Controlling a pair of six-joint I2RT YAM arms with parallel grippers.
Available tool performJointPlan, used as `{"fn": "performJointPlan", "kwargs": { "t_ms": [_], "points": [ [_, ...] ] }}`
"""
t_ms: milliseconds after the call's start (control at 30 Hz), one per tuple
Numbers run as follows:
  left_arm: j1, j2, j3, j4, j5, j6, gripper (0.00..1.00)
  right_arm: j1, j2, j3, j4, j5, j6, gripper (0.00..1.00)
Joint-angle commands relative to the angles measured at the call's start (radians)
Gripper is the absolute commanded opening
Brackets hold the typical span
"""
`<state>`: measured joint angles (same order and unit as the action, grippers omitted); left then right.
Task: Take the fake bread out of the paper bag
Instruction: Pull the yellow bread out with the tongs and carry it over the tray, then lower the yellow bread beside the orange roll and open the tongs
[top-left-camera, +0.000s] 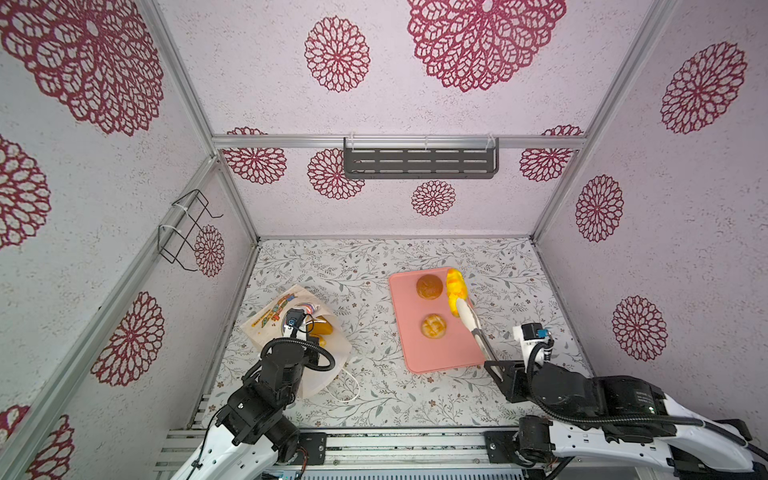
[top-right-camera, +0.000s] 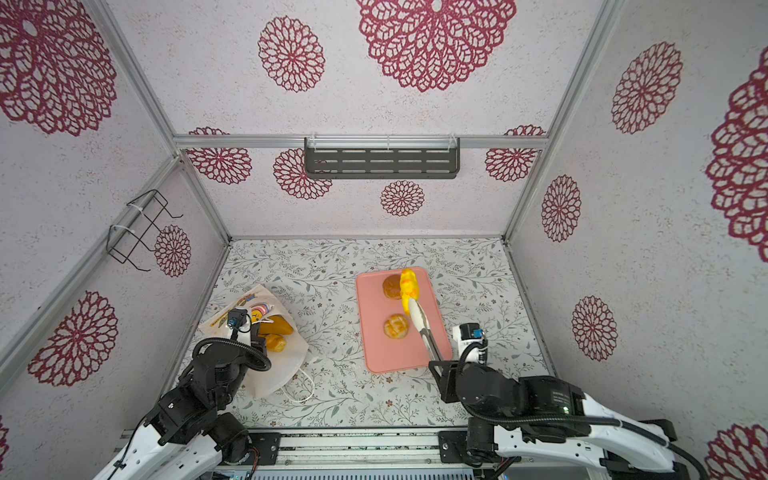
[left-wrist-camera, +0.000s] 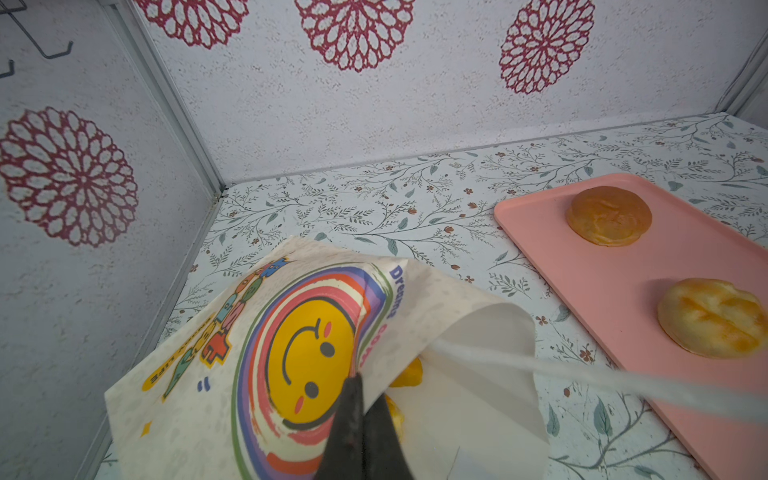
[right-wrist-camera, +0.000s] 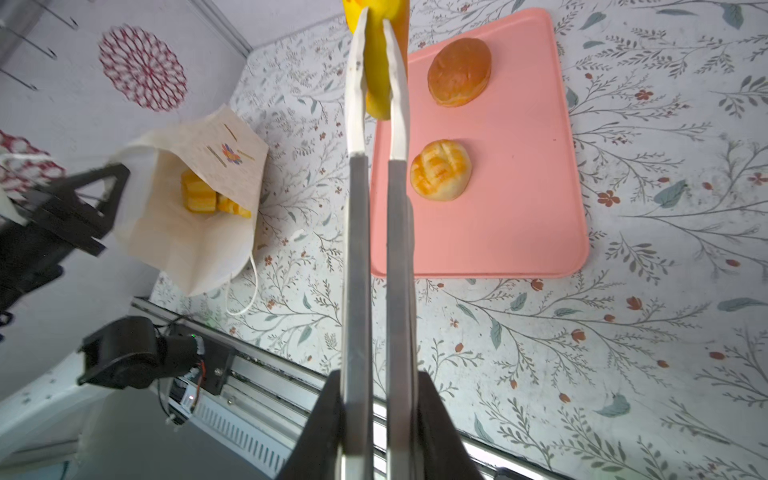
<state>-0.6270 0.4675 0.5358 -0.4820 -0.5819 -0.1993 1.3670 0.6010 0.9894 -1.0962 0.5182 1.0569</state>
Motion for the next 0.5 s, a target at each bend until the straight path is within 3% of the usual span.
{"fn": "performJointPlan", "kwargs": {
  "t_ms": [0,33,100,133,300,467],
  "points": [
    [0.015,0.018,0.016,0.07,0.029,-0.005,0.0,-0.111,0.045,0.009,0.055,-0.102,-0.129,0.0],
    [0.015,0.024,0.016,0.074,0.034,-0.006,0.0,-0.204,0.062,-0.007,0.098,-0.195,-0.193,0.0],
    [0.016,0.039,0.016,0.081,0.044,-0.008,0.0,-0.449,0.141,-0.065,0.212,-0.488,-0.341,0.0],
    [0.017,0.046,0.016,0.082,0.049,-0.008,0.0,-0.531,0.178,-0.081,0.245,-0.569,-0.387,0.0],
    [0.019,0.046,0.022,0.056,0.074,-0.001,0.0,-0.895,0.292,-0.01,0.393,-0.864,-0.588,0.0],
    [0.022,0.034,0.02,0.057,0.05,0.006,0.0,-1.096,0.405,-0.039,0.552,-1.08,-0.61,0.0]
  ]
}}
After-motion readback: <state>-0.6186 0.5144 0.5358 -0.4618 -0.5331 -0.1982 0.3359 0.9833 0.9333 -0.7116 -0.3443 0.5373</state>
